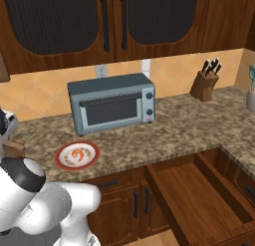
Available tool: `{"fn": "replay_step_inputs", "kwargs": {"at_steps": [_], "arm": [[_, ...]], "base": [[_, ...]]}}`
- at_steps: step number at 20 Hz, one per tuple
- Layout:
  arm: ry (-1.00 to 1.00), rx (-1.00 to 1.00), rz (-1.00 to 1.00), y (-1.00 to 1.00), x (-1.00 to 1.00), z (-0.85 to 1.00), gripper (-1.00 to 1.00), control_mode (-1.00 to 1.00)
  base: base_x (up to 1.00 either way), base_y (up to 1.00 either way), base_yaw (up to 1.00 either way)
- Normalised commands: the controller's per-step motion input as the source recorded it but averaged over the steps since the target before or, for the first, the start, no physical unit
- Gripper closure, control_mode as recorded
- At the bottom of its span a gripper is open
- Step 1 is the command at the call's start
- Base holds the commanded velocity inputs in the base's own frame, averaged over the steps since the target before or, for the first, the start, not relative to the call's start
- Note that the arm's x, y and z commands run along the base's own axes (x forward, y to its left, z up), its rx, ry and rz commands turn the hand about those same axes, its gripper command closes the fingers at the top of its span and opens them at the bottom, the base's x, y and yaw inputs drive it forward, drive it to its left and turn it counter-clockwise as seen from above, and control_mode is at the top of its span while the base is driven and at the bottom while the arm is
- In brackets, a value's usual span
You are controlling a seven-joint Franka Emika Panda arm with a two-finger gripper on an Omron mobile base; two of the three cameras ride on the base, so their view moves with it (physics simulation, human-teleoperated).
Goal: Pick up the knife from the drawer and place it on the cutting board. Then place the meat from the plate to the cutting board.
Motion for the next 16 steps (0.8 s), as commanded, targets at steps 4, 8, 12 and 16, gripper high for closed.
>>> {"fn": "replay_step_inputs", "kwargs": {"at_steps": [4, 8, 12, 16], "arm": [[0.0, -0.01, -0.02, 0.68, 0.14, -0.52, 1.0, -1.0], [0.0, -0.03, -0.04, 0.39, 0.31, -0.74, 1.0, -1.0], [0.0, -0.03, -0.1, 0.06, 0.47, -0.66, 1.0, -1.0], [0.0, -0.04, -0.15, 0.01, 0.35, -0.54, 1.0, -1.0]], "base": [[0.0, 0.0, 0.0], [0.0, 0.0, 0.0], [0.0, 0.0, 0.0], [0.0, 0.0, 0.0]]}}
